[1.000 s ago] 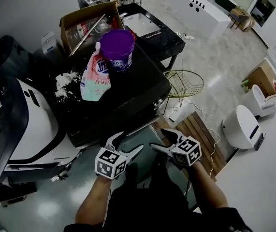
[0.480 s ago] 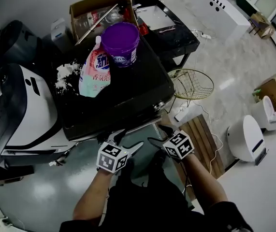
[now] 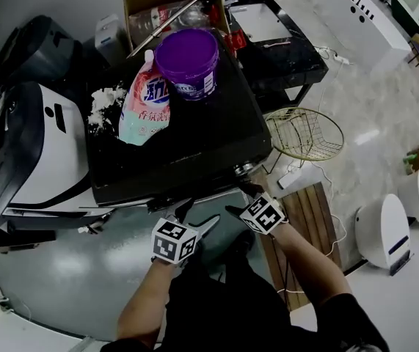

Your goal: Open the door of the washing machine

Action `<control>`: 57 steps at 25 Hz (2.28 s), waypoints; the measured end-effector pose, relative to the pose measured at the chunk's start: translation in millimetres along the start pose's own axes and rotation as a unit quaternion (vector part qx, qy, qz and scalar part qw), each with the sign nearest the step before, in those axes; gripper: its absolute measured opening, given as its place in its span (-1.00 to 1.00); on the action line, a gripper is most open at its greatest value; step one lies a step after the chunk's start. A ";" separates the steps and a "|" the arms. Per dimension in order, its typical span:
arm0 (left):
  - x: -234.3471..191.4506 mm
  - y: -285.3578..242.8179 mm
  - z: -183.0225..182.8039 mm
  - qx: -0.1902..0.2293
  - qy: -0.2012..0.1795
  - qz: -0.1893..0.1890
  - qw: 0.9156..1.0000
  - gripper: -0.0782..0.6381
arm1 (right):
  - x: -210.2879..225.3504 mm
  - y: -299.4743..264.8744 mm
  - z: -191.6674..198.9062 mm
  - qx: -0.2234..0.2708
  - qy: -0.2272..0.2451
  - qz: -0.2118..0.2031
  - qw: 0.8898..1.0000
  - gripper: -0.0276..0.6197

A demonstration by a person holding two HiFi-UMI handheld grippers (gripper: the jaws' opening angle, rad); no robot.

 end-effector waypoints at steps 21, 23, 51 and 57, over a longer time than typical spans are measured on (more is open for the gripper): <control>-19.1 -7.0 29.7 -0.021 0.037 -0.006 0.999 0.28 | 45.0 -77.0 71.8 -0.138 0.117 0.052 0.982 -0.23; -19.5 -4.7 32.1 -0.023 0.037 -0.002 0.999 0.28 | 49.0 -77.1 73.9 -0.153 0.149 0.048 0.976 -0.32; -28.7 49.9 35.4 -0.002 0.035 -0.023 0.999 0.27 | 47.5 -78.2 83.6 -0.207 0.202 0.051 0.956 -0.44; -27.3 67.6 35.3 -0.003 0.034 -0.026 0.999 0.26 | -18.7 -41.0 135.8 -0.178 0.108 0.046 0.977 -0.43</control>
Point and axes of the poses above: the fingertips, and each gripper's own axes: y backward along the fingers, x to its right, z out of its underside, the point moved 2 cm from there along y, backward along the fingers, and after that the axes turned 13 degrees about x, right-handed, at the moved point
